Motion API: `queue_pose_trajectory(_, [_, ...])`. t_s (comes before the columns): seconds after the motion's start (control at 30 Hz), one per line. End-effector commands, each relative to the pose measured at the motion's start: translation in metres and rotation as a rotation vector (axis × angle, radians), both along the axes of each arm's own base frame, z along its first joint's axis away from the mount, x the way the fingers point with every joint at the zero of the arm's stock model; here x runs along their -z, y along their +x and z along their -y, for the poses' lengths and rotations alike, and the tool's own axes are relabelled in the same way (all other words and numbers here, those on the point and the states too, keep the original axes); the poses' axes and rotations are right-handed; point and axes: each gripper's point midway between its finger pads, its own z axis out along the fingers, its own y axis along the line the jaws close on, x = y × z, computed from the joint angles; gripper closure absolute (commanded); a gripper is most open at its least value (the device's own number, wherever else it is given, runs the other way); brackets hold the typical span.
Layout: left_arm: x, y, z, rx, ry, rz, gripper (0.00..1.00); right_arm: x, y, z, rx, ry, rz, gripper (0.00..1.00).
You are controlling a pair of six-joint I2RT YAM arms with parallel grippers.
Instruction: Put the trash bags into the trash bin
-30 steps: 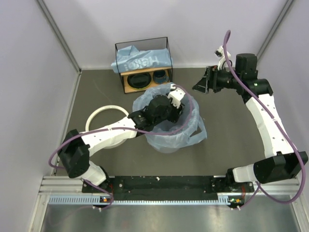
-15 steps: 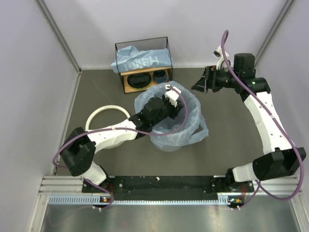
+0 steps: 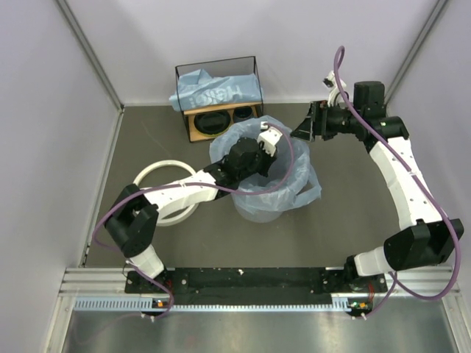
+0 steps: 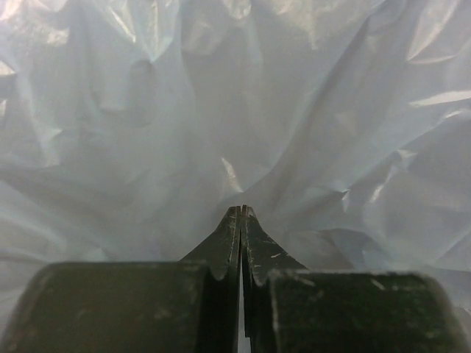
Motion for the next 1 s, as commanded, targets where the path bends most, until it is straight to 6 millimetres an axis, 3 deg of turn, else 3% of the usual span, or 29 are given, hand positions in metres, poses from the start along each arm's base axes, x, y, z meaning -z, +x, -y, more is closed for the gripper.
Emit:
queue_pose_trajectory(0.0, [-0.001,-0.004,0.001,0.069,0.035,0.003,1.00,-0.016,0.007,0.000,-0.001,-0.012,0.081,0.23])
queue_pose_trajectory(0.07, [-0.003,-0.010,0.004,0.122,0.043,0.015,1.00,-0.016,0.013,0.004,0.024,-0.037,0.098,0.23])
queue_pose_trajectory(0.13, [-0.024,-0.018,0.010,0.195,0.015,0.073,1.00,-0.020,0.020,0.011,0.044,-0.082,0.147,0.27])
queue_pose_trajectory(0.23, [-0.088,-0.042,0.024,0.368,-0.075,0.212,0.84,-0.033,0.022,0.014,0.035,-0.113,0.214,0.27])
queue_pose_trajectory(0.27, [-0.106,-0.045,0.025,0.381,-0.101,0.232,0.70,-0.038,0.020,0.014,0.018,-0.123,0.247,0.28])
queue_pose_trajectory(0.3, [-0.137,-0.050,0.025,0.403,-0.127,0.254,0.65,-0.044,0.019,0.014,0.002,-0.126,0.273,0.28])
queue_pose_trajectory(0.33, [-0.148,-0.054,0.026,0.427,-0.126,0.264,0.61,-0.054,0.017,0.012,-0.010,-0.118,0.299,0.28])
queue_pose_trajectory(0.4, [-0.172,-0.063,0.017,0.447,-0.102,0.262,0.55,-0.071,0.015,0.012,-0.012,-0.115,0.346,0.31])
queue_pose_trajectory(0.47, [-0.183,-0.071,0.007,0.471,-0.075,0.288,0.53,-0.079,0.011,0.011,-0.025,-0.112,0.373,0.33])
queue_pose_trajectory(0.57, [-0.203,-0.101,-0.029,0.563,-0.104,0.298,0.52,-0.091,0.000,-0.001,-0.083,-0.132,0.438,0.41])
queue_pose_trajectory(0.6, [-0.201,-0.101,-0.048,0.618,-0.083,0.298,0.50,-0.095,-0.005,-0.010,-0.118,-0.144,0.466,0.46])
queue_pose_trajectory(0.63, [-0.183,-0.140,-0.058,0.865,-0.042,0.291,0.50,-0.092,-0.011,-0.015,-0.145,-0.151,0.460,0.48])
queue_pose_trajectory(0.67, [-0.173,-0.147,-0.069,0.900,0.000,0.270,0.48,-0.093,-0.016,-0.020,-0.165,-0.156,0.465,0.50])
queue_pose_trajectory(0.7, [-0.179,-0.154,-0.079,0.934,0.034,0.300,0.48,-0.089,-0.018,-0.024,-0.184,-0.166,0.460,0.55])
queue_pose_trajectory(0.73, [-0.154,-0.173,-0.095,1.022,0.124,0.266,0.47,-0.081,-0.026,-0.033,-0.219,-0.176,0.435,0.59])
queue_pose_trajectory(0.77, [-0.152,-0.180,-0.101,1.059,0.154,0.279,0.47,-0.075,-0.028,-0.036,-0.227,-0.191,0.423,0.64])
queue_pose_trajectory(0.83, [-0.147,-0.185,-0.108,1.087,0.202,0.271,0.48,-0.057,-0.035,-0.045,-0.264,-0.240,0.379,0.71])
queue_pose_trajectory(0.97, [-0.135,-0.167,-0.109,1.029,0.277,0.254,0.43,-0.028,-0.045,-0.062,-0.317,-0.337,0.333,0.80])
